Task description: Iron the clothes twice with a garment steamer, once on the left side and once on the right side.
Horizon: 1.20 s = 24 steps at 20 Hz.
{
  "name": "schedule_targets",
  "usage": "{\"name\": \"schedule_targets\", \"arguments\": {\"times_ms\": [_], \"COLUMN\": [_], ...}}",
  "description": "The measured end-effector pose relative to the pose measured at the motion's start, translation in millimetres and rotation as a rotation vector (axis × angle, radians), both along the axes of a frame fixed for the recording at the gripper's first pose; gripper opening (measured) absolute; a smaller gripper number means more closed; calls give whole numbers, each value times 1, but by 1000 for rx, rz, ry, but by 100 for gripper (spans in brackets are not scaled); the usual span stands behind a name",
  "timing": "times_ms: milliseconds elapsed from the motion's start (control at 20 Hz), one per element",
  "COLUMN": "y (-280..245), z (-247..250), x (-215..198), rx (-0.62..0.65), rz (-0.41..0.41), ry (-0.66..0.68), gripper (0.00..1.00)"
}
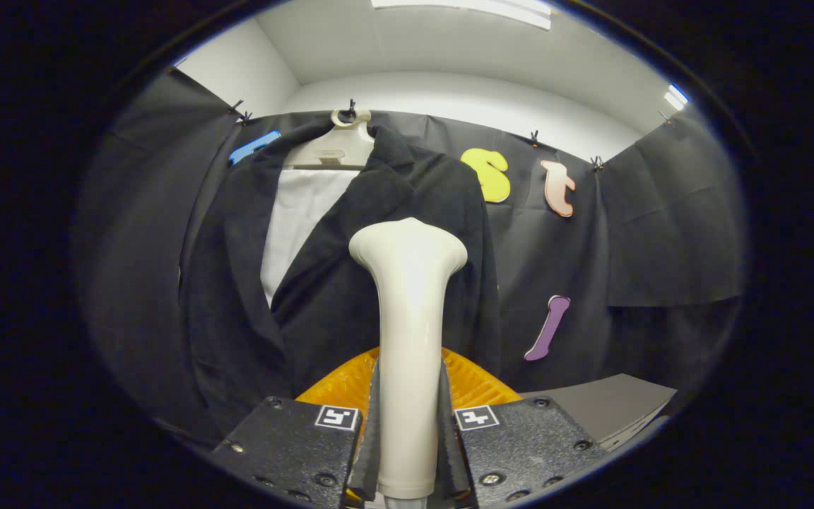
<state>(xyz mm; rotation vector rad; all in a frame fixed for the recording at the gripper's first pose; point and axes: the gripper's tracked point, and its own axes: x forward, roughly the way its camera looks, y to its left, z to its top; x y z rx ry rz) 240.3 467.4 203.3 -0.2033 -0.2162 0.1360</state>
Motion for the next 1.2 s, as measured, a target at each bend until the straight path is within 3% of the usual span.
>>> {"name": "schedule_targets", "arguments": {"times_ms": [950, 1200], "y": [-9, -11], "z": [-100, -131], "x": [-19, -33], "rx": [-34, 5], "rz": [-78, -95], "ry": [148, 215], "gripper": [36, 36]}}
